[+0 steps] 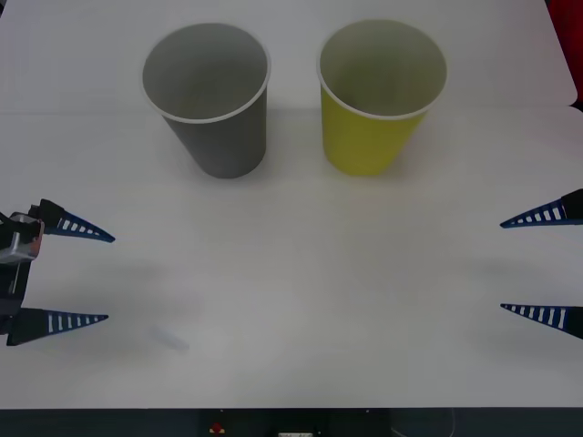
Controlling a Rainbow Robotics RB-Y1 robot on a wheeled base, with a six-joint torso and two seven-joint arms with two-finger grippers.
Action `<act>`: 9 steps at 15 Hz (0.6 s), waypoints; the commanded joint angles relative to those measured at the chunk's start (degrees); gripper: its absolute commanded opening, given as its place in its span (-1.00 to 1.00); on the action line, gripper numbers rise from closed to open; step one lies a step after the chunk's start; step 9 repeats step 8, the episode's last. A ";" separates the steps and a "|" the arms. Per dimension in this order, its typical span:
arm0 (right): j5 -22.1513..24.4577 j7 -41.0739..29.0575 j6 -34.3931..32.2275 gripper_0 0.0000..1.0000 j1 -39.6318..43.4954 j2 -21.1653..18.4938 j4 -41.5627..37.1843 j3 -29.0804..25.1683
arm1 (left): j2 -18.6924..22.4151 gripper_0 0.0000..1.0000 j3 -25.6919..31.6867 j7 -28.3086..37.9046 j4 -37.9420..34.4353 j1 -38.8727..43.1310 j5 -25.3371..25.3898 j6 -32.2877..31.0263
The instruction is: Put the can into the green bin and the plastic bottle into the gray bin
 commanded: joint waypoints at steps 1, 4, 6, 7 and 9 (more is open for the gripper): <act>0.00 0.00 0.00 1.00 0.00 0.00 0.00 0.00 | 0.78 1.00 0.23 -0.10 0.03 -0.01 0.25 0.01; 0.00 0.00 0.00 1.00 0.00 0.00 0.00 0.00 | 1.22 1.00 0.94 -0.71 0.03 -0.01 0.69 0.01; 0.00 0.00 0.00 1.00 0.00 0.00 0.00 0.00 | 1.22 1.00 1.11 -0.89 0.03 0.08 0.60 0.01; 0.00 0.00 0.00 1.00 0.00 0.00 0.00 0.00 | 1.22 1.00 1.11 -0.89 0.03 0.08 0.60 0.01; 0.00 0.00 0.00 1.00 0.00 0.00 0.00 0.00 | 1.22 1.00 1.11 -0.89 0.03 0.08 0.60 0.01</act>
